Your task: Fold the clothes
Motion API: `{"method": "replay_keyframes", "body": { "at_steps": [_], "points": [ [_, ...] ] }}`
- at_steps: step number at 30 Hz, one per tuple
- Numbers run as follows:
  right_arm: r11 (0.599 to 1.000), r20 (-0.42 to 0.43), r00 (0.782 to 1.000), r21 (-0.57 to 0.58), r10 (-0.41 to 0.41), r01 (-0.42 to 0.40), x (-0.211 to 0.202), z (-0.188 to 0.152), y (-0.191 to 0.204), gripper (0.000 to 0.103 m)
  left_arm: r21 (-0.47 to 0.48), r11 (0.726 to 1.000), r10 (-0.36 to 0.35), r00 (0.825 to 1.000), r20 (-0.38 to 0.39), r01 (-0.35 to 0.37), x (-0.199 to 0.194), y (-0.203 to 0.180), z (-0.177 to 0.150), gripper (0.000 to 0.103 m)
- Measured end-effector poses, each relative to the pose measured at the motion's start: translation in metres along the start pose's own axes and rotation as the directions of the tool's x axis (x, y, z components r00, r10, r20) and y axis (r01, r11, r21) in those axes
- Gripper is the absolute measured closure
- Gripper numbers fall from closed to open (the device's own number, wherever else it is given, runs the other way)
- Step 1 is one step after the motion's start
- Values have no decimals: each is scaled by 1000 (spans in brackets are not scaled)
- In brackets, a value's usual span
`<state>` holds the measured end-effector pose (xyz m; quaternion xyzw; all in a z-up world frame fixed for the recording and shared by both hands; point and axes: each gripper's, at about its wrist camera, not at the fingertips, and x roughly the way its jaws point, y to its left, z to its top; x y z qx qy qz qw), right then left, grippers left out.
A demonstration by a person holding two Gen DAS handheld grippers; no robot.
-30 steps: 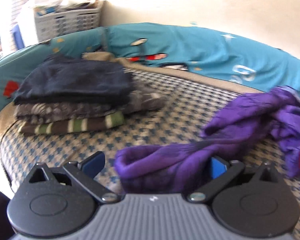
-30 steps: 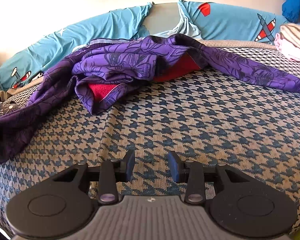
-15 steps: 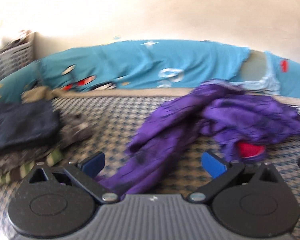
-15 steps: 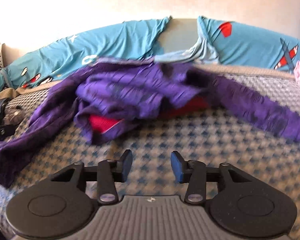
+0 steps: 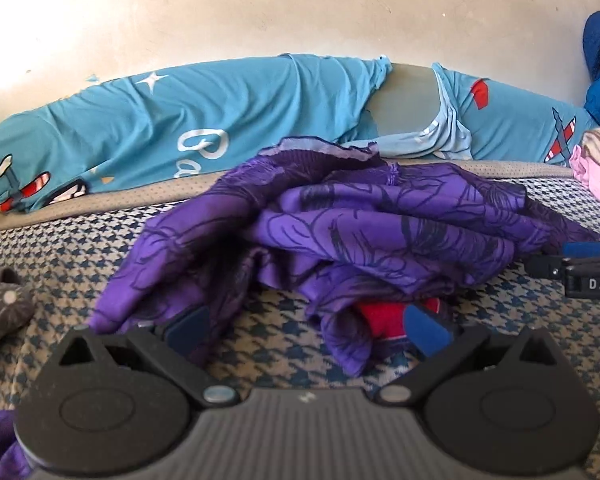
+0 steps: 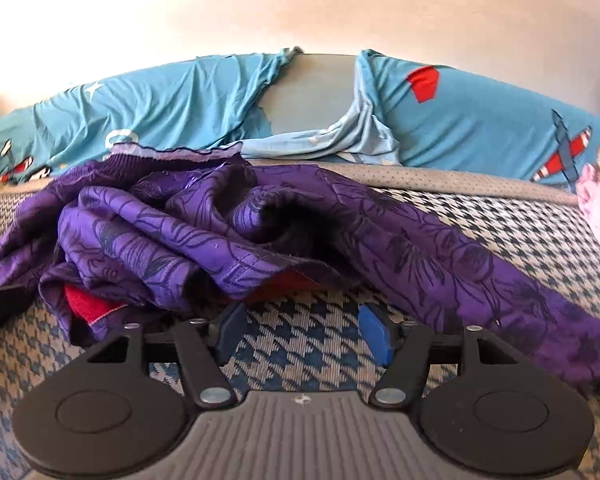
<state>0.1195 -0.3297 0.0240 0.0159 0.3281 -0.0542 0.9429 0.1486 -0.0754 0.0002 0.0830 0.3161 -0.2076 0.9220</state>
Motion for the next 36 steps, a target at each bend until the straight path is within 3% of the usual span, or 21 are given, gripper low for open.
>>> {"method": "replay_keyframes", "body": {
  "at_steps": [13, 17, 21, 24, 26, 28, 32, 36],
  "points": [
    [984, 99, 995, -173, -28, 45, 25, 9, 3, 34, 30, 999, -43, 999, -14, 44, 37, -17, -3, 1],
    [979, 104, 994, -195, -35, 55, 37, 9, 5, 33, 24, 998, -50, 998, -41, 51, 44, -21, -3, 25],
    [977, 112, 993, -210, -21, 44, 48, 10, 11, 34, 17, 998, -61, 998, -30, 61, 45, -23, -5, 32],
    [978, 105, 994, -204, -8, 29, 53, 11, 16, 46, 22, 998, -61, 998, -25, 62, 45, -26, -5, 41],
    [983, 94, 996, -184, 5, 13, 55, 13, 19, 67, 23, 998, -61, 998, -23, 62, 45, -26, -6, 47],
    [985, 88, 996, -171, 3, 12, 56, 14, 23, 78, 35, 998, -59, 998, -17, 59, 43, -28, -7, 52],
    [989, 89, 996, -145, -13, 26, 54, 15, 27, 88, 31, 999, -43, 999, -4, 43, 40, -28, -6, 61],
    [997, 109, 994, -79, -5, 13, 45, 18, 22, 92, 15, 1000, -1, 1000, 16, 1, 35, -25, -1, 66]
  ]
}}
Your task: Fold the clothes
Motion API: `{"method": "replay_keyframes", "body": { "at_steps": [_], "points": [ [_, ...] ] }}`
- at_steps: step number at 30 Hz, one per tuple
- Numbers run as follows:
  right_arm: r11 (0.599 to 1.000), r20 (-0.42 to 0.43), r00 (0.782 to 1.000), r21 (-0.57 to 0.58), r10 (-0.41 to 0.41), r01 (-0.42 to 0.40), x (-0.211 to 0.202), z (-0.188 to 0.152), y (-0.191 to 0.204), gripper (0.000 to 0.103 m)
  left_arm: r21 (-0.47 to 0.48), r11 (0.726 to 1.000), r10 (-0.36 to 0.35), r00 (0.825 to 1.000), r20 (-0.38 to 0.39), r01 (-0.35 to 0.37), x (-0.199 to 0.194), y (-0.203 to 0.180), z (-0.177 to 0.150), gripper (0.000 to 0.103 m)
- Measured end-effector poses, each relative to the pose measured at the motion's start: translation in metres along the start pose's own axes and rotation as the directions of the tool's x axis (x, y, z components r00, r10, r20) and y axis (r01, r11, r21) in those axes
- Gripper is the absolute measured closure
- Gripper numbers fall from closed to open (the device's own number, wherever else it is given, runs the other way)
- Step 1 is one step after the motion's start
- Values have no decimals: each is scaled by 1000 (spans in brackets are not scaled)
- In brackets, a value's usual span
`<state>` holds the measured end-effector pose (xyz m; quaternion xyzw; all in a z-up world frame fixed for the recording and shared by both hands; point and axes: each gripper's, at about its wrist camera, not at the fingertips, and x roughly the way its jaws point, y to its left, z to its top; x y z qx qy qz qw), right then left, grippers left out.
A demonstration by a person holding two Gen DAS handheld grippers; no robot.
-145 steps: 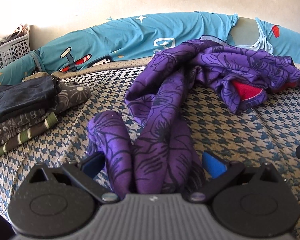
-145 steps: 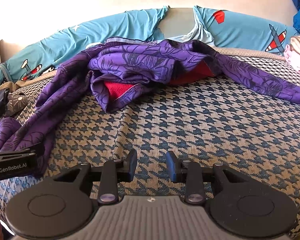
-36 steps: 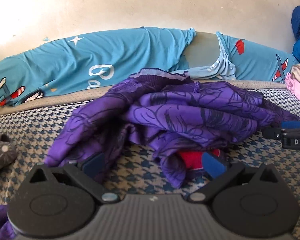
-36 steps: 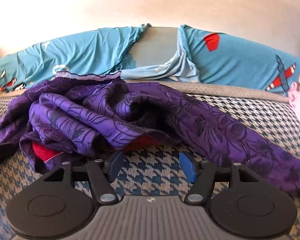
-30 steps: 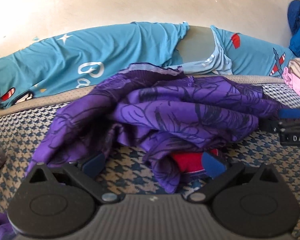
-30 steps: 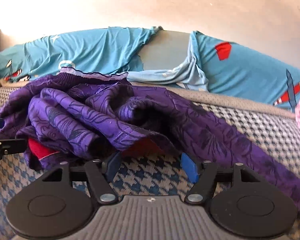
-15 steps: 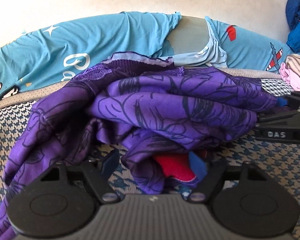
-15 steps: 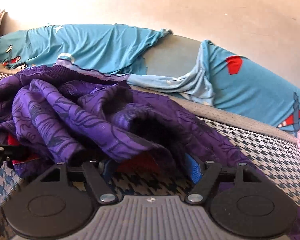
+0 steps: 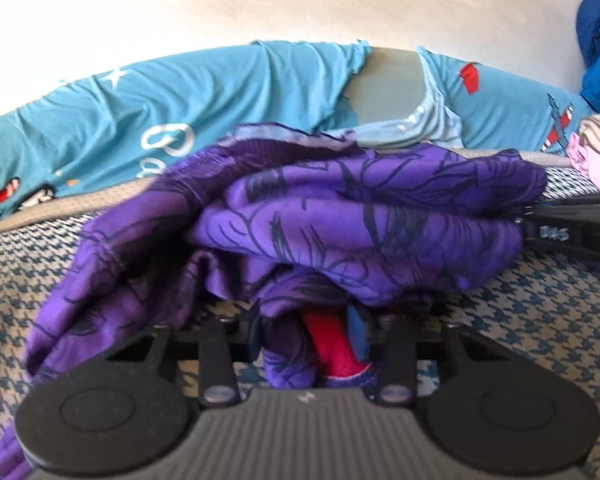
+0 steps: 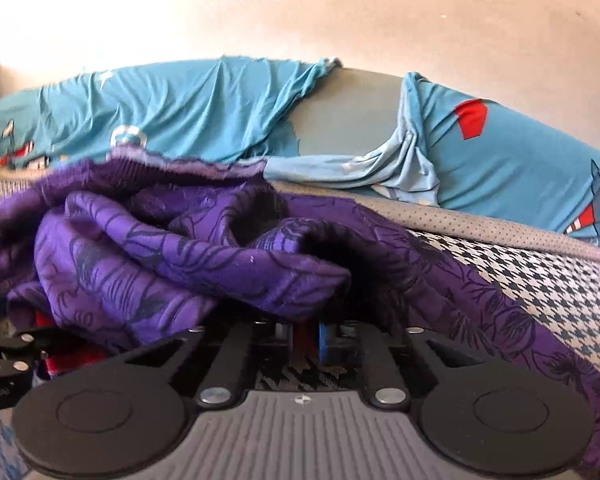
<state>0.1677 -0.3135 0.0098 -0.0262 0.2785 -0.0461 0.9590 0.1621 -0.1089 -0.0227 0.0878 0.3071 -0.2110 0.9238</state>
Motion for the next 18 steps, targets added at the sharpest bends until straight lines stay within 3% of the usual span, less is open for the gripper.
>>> {"method": "replay_keyframes", "body": {
  "at_steps": [6, 10, 12, 18],
  "points": [
    [994, 45, 998, 97, 50, -54, -18, 6, -7, 94, -28, 992, 124, 991, 54, -123, -15, 12, 12, 67],
    [987, 71, 994, 132, 78, -87, -30, 9, -11, 95, -40, 973, 232, 966, 109, -229, -31, 24, 20, 67],
    [984, 85, 992, 149, 89, -101, -37, 10, -13, 95, -65, 964, 265, 956, 127, -259, -40, 34, 26, 67],
    [974, 122, 986, 183, 110, -131, -65, 10, -17, 95, -179, 944, 300, 948, 106, -278, -70, 71, 31, 67]
  ]
}}
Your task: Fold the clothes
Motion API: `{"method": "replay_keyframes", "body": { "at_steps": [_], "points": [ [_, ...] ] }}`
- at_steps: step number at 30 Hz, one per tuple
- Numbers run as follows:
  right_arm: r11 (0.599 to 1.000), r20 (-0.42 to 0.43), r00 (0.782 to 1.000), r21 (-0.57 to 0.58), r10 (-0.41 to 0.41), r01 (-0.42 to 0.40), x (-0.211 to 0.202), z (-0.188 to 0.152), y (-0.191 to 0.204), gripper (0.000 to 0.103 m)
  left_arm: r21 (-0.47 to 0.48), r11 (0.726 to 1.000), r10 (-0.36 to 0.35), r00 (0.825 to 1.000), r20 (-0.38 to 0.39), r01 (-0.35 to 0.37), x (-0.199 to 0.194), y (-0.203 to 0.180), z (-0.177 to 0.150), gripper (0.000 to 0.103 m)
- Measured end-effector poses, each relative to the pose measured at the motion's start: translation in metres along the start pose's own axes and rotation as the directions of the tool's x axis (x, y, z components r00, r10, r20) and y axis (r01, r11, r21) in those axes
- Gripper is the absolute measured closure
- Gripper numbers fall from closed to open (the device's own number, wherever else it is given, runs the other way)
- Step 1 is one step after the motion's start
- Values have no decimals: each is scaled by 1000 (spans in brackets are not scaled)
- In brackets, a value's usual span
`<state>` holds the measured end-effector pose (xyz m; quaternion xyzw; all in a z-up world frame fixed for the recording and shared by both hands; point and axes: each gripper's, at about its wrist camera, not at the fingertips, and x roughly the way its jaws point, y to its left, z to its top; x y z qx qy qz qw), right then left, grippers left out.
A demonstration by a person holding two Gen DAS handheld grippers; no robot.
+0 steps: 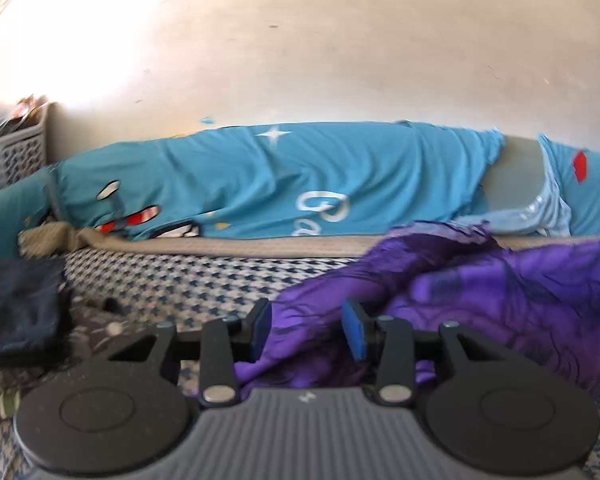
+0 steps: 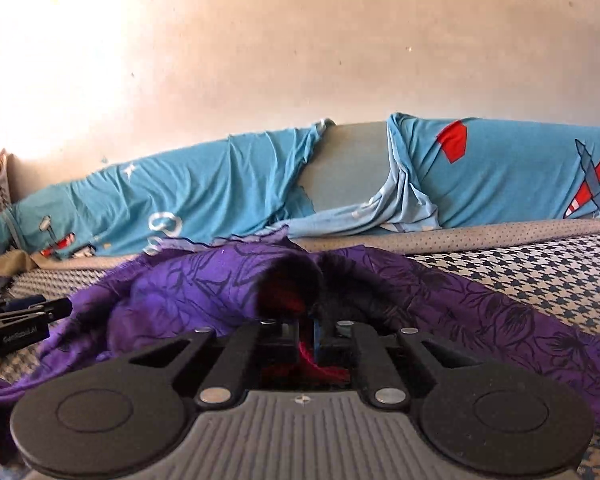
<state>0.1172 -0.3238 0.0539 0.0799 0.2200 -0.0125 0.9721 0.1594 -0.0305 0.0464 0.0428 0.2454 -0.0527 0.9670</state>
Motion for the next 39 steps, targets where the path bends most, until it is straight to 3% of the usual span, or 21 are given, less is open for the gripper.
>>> {"method": "replay_keyframes", "body": {
  "at_steps": [6, 9, 11, 17, 23, 33, 37, 39],
  "points": [
    [999, 6, 1000, 45, -22, 22, -26, -8, 3, 95, -49, 998, -46, 998, -34, 45, -25, 28, -8, 67],
    [989, -35, 991, 63, -132, 134, -29, -18, 2, 95, -43, 997, -66, 996, -58, 64, -34, 30, -20, 67],
    [971, -80, 976, 109, -204, 212, -30, -25, -4, 88, -45, 995, -90, 993, -79, 87, -40, 30, -28, 67],
    [951, -66, 952, 62, -299, 303, -45, -38, 0, 82, -11, 992, -122, 986, -113, 122, -52, 23, -50, 62],
    [964, -118, 962, 71, -246, 255, -54, -59, 18, 75, 11, 992, -119, 982, -143, 122, -60, 17, -67, 43],
    [989, -162, 976, 5, -145, 148, -57, -87, 66, 66, 27, 995, -88, 983, -161, 94, -73, 21, -82, 29],
    [995, -182, 978, -12, -104, 103, -56, -95, 82, 62, 43, 997, -63, 983, -173, 71, -74, 21, -88, 13],
    [997, -190, 978, -17, -80, 78, -56, -99, 89, 62, 45, 997, -54, 984, -171, 62, -75, 22, -89, 11]
  ]
}}
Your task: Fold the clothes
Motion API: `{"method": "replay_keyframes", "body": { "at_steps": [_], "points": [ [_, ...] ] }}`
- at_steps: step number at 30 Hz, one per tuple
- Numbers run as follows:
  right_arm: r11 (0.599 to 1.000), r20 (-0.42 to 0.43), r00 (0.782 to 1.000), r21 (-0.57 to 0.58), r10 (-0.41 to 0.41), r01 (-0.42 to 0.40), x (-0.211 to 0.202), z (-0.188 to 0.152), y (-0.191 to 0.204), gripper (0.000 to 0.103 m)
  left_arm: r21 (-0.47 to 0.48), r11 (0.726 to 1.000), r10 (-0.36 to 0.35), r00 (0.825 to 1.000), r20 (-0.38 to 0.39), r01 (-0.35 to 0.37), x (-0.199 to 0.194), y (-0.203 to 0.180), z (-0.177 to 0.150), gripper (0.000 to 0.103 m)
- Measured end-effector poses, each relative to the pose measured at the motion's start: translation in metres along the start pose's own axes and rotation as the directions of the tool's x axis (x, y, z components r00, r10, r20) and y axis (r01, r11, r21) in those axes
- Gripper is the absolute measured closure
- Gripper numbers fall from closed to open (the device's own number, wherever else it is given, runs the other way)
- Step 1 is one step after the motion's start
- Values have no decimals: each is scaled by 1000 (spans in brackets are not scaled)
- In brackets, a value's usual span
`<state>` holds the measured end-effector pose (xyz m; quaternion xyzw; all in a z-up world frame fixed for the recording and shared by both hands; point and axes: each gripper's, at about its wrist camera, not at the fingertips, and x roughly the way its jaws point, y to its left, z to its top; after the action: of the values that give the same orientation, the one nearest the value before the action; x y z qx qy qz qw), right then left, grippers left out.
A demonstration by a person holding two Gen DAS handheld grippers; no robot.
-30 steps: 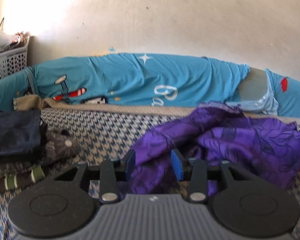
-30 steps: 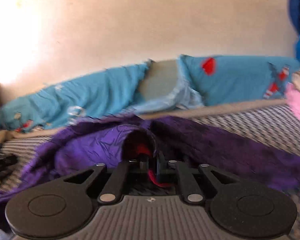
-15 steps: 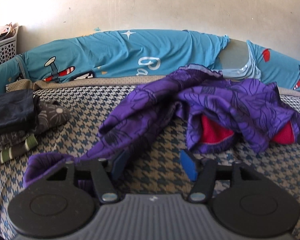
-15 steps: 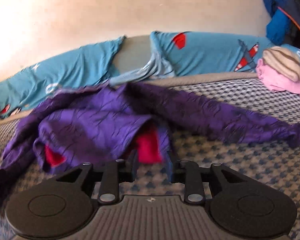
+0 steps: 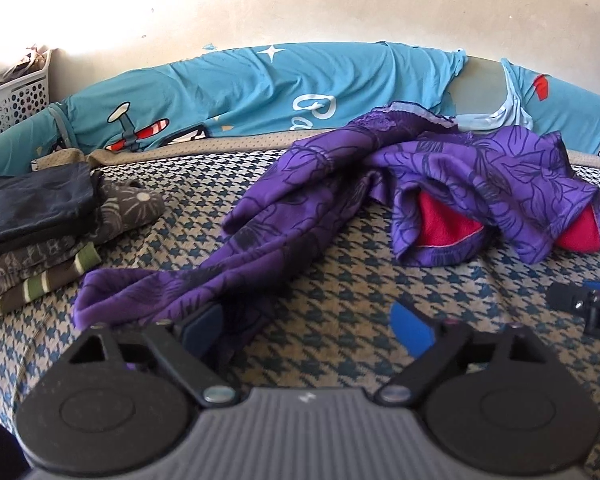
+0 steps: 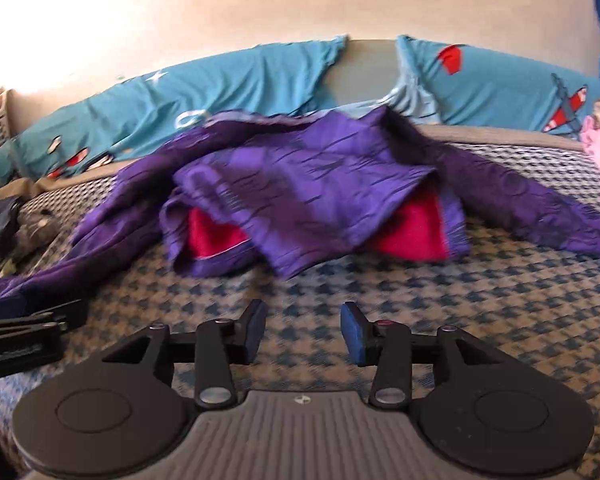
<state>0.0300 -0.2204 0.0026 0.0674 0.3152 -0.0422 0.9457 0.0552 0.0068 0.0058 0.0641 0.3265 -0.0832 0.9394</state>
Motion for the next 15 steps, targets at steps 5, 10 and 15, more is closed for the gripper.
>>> {"method": "replay_keyframes", "body": {
  "at_steps": [5, 10, 15],
  "points": [
    [998, -9, 999, -31, 48, -48, 2, -6, 17, 61, -10, 1000, 28, 1000, -3, -28, 2, 5, 0, 7],
    [995, 3, 996, -43, 85, -85, 7, -8, 27, 61, -34, 997, 64, 998, -17, -64, 9, 13, -1, 5],
    [993, 32, 994, -44, 109, -107, 15, -4, 37, 61, -65, 991, 112, 993, -26, -114, 14, 24, -2, 5]
  ]
}}
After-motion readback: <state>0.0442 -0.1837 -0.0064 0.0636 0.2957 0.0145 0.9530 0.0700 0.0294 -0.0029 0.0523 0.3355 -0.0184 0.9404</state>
